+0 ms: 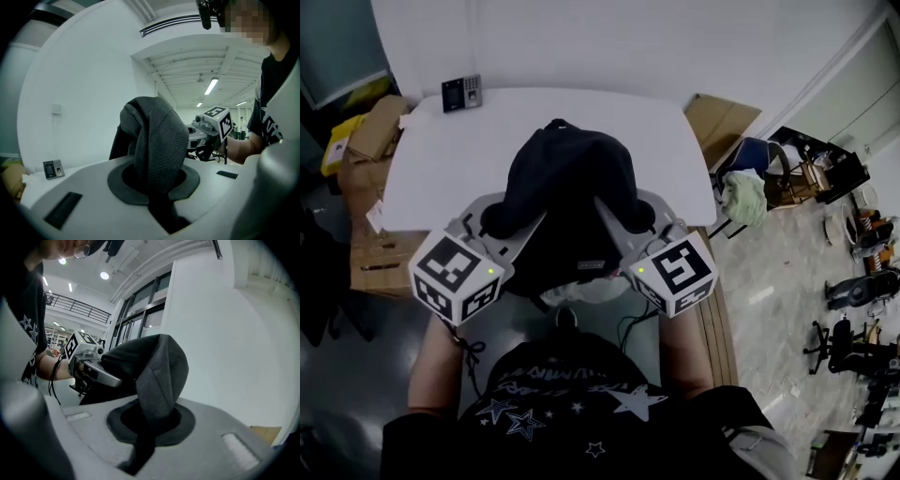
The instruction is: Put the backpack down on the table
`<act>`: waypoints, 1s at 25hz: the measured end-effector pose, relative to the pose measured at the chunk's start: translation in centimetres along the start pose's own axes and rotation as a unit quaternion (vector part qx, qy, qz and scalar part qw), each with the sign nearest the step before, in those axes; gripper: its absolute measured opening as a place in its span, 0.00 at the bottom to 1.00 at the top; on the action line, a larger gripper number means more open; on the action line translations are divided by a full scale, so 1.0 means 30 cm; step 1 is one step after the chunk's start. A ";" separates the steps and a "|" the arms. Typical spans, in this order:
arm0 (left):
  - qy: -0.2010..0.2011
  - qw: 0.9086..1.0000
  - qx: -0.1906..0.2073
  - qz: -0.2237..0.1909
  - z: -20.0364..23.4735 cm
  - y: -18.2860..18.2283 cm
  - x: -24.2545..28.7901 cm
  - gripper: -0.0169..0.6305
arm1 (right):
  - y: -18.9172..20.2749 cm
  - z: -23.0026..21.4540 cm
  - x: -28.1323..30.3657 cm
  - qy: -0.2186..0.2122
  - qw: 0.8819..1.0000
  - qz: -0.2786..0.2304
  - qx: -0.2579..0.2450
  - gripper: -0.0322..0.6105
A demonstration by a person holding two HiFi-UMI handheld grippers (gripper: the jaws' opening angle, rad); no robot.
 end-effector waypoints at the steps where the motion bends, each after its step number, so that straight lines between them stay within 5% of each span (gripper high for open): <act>1: -0.004 1.000 0.002 -0.002 0.018 -0.013 0.016 0.10 | -0.014 -0.026 0.011 -0.005 1.000 -0.005 -0.005 0.08; 14: -0.043 0.998 -0.032 0.015 0.179 0.006 0.261 0.10 | 0.004 -0.316 0.174 -0.039 0.999 -0.011 -0.002 0.08; 25: -0.005 0.999 -0.027 0.031 0.366 0.083 0.297 0.10 | 0.014 -0.356 0.352 -0.029 0.999 0.012 0.016 0.08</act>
Point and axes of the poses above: the fingertips, and each gripper's own axes: x forward along the fingers, z to its left, y out of its underside, the point moved 7 cm from there along -x, backward along the fingers, and after that the axes turned 11 degrees about x, right-handed, at the moved point
